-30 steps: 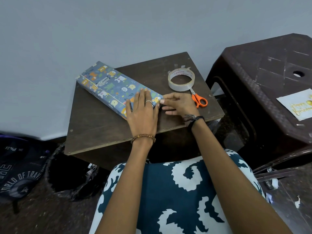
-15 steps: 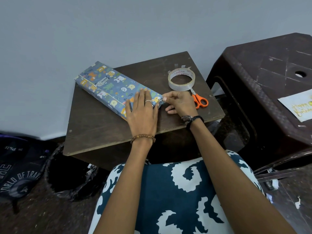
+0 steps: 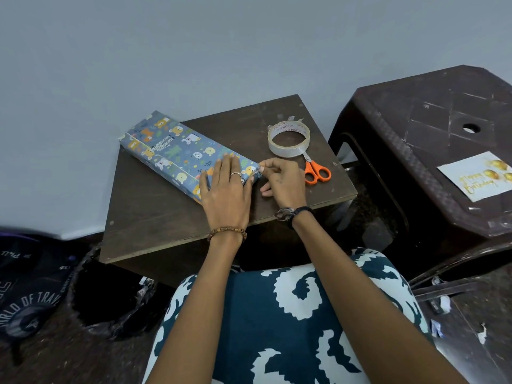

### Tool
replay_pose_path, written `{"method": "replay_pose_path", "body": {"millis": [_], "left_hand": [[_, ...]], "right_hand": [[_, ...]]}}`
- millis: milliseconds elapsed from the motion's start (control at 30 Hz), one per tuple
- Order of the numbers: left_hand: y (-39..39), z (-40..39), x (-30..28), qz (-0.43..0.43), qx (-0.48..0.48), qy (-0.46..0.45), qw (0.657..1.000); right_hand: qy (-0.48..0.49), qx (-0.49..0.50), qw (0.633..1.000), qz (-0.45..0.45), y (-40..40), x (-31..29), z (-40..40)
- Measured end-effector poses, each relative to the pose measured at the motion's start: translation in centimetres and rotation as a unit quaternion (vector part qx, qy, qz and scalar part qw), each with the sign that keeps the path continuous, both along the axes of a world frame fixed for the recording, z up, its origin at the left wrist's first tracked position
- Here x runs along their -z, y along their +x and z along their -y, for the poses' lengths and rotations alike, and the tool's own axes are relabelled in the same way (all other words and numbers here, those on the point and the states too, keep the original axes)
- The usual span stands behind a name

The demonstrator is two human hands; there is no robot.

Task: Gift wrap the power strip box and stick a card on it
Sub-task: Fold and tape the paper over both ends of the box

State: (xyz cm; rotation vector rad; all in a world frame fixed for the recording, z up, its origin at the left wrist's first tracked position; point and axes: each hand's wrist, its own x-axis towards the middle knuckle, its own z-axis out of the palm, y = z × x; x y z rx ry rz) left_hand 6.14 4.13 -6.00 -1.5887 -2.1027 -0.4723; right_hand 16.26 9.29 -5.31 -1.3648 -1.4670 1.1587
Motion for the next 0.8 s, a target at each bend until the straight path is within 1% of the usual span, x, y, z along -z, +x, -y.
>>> {"method": "replay_pose_path", "body": {"millis": [133,300,400,500,567,633,700,767,800], "left_hand": [[0.0,-0.1,0.0,0.006,-0.002,-0.010,1.000],[0.0,0.0,-0.1,0.024,0.004,-0.031,0.999],[0.1,0.1,-0.3,0.024,0.003,-0.035,0.999],[0.2,0.2,-0.6,0.038,0.001,-0.056,0.998],[0.2,0.3,-0.7,0.047,0.002,-0.071,0.996],[0.3,0.4,-1.0,0.066,0.008,-0.090,0.994],[0.4,0.4,-1.2,0.081,0.008,-0.089,0.993],[0.4,0.6,-1.7,0.126,0.024,-0.097,0.987],[0.1,0.7,-1.8,0.158,0.040,-0.097,0.982]], "right_hand": [[0.034,-0.020,0.997,0.062,0.0,-0.5,0.5],[0.024,-0.072,0.989,0.128,0.1,-1.3,0.7],[0.019,-0.109,0.978,0.177,0.1,-2.0,0.8],[0.037,-0.145,0.960,0.235,0.3,-2.4,0.8],[0.057,-0.149,0.951,0.265,0.4,-2.5,0.8],[0.086,-0.124,0.957,0.247,0.6,-2.4,0.7],[0.095,-0.087,0.976,0.178,1.0,-2.4,0.7],[0.048,-0.065,0.994,0.076,1.3,-2.4,0.8],[0.013,-0.061,0.997,0.041,1.4,-2.4,1.0]]}}
